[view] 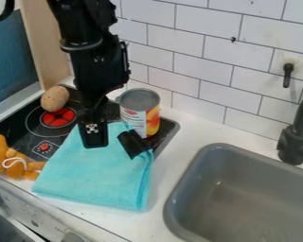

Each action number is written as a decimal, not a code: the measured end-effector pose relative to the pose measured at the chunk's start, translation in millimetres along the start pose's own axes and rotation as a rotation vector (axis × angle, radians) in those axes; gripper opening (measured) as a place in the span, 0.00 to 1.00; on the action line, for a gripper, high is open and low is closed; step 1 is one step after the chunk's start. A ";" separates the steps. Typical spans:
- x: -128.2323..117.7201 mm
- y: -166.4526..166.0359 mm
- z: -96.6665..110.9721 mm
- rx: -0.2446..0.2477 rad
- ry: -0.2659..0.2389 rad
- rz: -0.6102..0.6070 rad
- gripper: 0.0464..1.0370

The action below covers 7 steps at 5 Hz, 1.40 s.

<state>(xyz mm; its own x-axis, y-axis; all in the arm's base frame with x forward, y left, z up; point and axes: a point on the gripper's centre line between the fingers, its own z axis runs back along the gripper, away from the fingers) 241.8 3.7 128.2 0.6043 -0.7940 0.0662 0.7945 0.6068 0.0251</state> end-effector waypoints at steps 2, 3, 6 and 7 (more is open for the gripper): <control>-21.6 38.1 15.2 -0.006 -0.057 0.182 0.96; -52.3 80.5 33.0 0.017 -0.096 0.358 0.96; -69.8 151.4 1.2 0.065 0.006 0.683 0.96; -75.2 161.8 -11.3 0.097 0.034 0.758 0.96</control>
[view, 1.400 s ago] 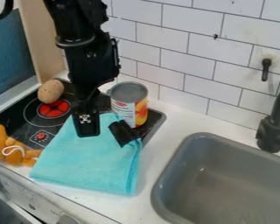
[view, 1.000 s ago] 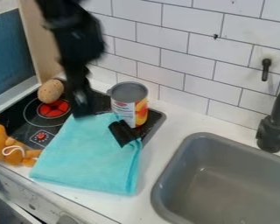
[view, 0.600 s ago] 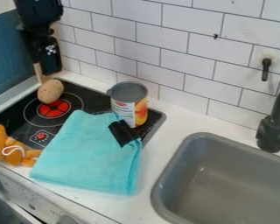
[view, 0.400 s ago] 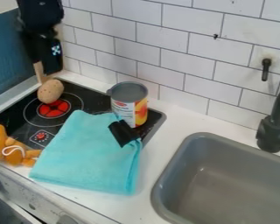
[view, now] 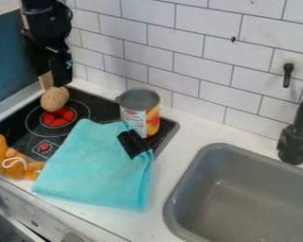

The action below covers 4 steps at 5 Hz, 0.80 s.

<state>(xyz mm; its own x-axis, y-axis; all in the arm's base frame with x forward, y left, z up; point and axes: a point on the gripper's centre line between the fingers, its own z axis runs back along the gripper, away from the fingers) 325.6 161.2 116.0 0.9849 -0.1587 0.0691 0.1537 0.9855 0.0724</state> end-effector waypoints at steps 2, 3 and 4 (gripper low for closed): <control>6.7 16.6 -22.2 0.059 0.034 0.131 0.96; 14.1 22.1 -32.4 0.063 0.042 0.181 0.96; 20.7 28.0 -45.7 0.053 0.077 0.205 0.96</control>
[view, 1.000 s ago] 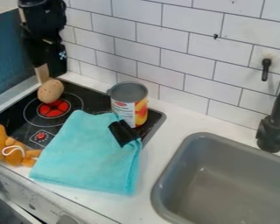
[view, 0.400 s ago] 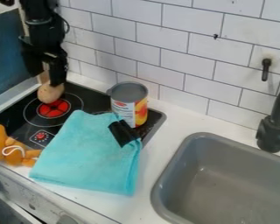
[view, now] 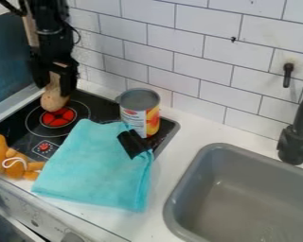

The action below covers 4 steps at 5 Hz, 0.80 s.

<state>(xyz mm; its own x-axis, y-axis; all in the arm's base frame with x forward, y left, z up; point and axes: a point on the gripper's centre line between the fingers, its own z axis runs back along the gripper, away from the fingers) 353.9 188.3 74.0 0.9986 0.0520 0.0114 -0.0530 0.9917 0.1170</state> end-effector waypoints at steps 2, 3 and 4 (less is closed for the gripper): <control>11.7 11.2 -22.8 0.008 0.095 0.005 0.95; 12.6 9.3 -32.8 -0.010 0.119 -0.005 0.85; 11.2 3.4 -33.7 -0.060 0.143 -0.041 0.61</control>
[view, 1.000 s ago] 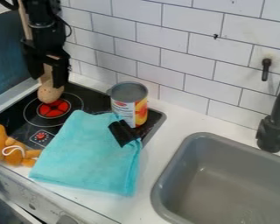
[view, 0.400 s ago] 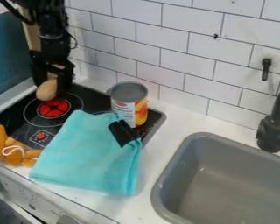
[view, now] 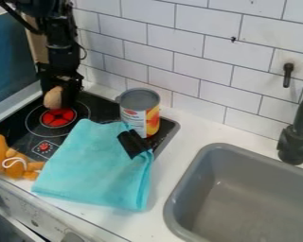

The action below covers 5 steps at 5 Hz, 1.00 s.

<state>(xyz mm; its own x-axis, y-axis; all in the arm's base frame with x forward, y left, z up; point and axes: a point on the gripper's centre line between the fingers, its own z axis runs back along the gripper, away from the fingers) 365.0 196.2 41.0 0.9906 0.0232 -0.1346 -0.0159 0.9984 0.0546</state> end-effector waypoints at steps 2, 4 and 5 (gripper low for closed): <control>-19.0 18.9 4.9 -0.032 -0.011 0.015 0.57; -87.9 16.9 23.7 0.069 0.024 0.011 0.57; -130.4 9.1 1.3 0.086 0.106 -0.018 0.57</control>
<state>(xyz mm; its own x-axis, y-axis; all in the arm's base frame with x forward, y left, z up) 235.9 202.2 60.4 0.9706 0.0148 -0.2401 0.0184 0.9906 0.1355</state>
